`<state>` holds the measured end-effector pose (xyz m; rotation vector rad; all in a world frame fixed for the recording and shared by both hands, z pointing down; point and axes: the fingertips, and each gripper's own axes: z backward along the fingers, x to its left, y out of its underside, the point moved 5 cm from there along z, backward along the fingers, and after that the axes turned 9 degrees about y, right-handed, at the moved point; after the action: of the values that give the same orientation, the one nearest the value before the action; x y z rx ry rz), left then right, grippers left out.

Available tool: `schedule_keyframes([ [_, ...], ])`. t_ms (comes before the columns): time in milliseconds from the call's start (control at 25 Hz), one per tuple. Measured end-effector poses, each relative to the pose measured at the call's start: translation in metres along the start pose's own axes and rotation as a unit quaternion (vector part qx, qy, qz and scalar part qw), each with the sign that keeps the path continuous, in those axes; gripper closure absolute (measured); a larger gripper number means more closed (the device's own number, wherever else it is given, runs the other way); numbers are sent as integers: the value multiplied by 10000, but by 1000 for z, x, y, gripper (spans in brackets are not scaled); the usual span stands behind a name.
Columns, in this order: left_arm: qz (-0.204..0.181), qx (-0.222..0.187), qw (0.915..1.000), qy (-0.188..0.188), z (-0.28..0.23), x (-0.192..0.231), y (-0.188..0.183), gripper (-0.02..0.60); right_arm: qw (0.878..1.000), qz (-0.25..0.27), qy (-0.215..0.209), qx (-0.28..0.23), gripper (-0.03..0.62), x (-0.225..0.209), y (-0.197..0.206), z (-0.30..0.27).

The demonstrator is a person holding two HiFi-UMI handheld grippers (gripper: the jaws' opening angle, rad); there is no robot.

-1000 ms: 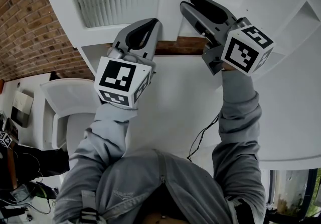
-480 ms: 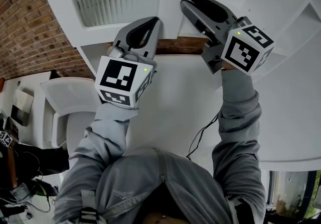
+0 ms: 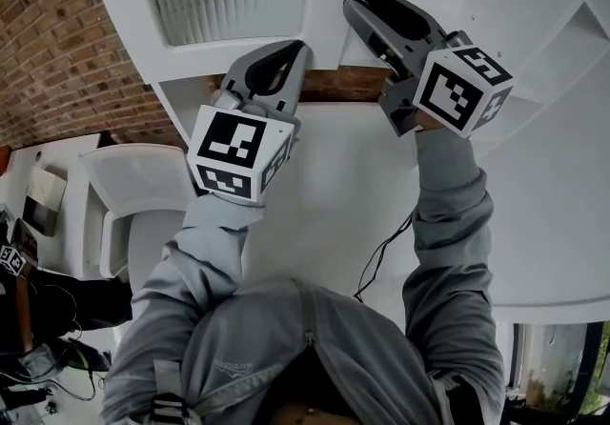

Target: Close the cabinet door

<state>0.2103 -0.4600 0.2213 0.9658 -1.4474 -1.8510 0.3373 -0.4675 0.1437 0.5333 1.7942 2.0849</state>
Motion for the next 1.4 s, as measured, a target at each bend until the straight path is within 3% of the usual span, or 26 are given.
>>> schedule_keyframes([
  [320,155,110,9997,140,21,-4,0,578,9978,-113,641,-84,428,5,1,-3],
  [920,266,107,9988,407,75,-24,-5,578,9849,-212,1709,155,559,28,28,47],
  [1400,429,210,9976,502,123,-33,1,578,9726,-124,2278,455,568,78,69,91],
])
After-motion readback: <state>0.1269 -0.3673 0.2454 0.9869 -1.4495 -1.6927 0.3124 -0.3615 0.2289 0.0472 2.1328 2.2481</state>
